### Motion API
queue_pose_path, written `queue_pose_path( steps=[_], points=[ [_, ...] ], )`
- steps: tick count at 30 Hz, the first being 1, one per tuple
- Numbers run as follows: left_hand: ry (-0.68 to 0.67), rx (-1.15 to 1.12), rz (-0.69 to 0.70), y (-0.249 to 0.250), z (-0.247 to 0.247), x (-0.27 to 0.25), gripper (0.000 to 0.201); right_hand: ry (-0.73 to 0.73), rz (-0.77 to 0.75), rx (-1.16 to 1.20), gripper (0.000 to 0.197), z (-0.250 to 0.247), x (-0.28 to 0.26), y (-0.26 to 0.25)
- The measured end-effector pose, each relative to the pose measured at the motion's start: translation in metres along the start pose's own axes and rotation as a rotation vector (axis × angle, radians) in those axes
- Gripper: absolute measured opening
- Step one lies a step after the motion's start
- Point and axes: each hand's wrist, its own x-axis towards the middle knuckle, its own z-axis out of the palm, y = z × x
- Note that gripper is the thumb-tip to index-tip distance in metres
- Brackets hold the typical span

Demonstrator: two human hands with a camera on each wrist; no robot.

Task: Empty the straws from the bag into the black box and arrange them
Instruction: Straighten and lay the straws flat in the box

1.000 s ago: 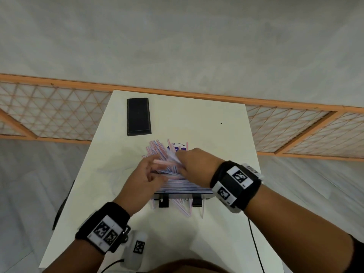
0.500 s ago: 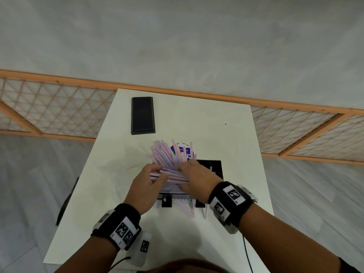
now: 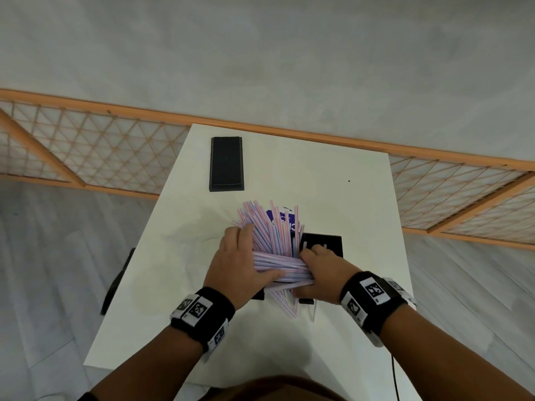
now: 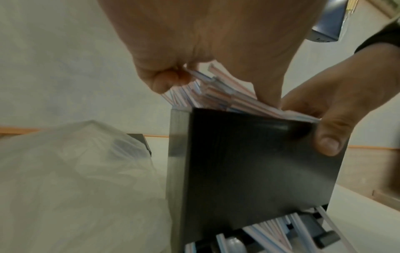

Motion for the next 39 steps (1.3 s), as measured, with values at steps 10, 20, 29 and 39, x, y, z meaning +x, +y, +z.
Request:
queue_pose_path(
  steps=[10,20,29,39],
  points=[
    [-0.025,0.136,0.301,0.002,0.023,-0.014,0.095,-0.044,0.007,-0.027,0.071,0.002,0.014,-0.004],
    [-0.03,0.112,0.38,-0.021,0.035,0.001,0.045,-0.088,0.0,0.069,0.072,-0.008,0.019,-0.004],
    [0.03,0.248,0.404,-0.019,0.034,0.008,0.032,0.207,-0.189,0.169,0.039,-0.021,0.001,0.008],
    [-0.04,0.24,0.44,-0.01,0.046,-0.001,0.054,-0.231,-0.03,0.0,0.058,-0.03,0.019,-0.019]
  ],
)
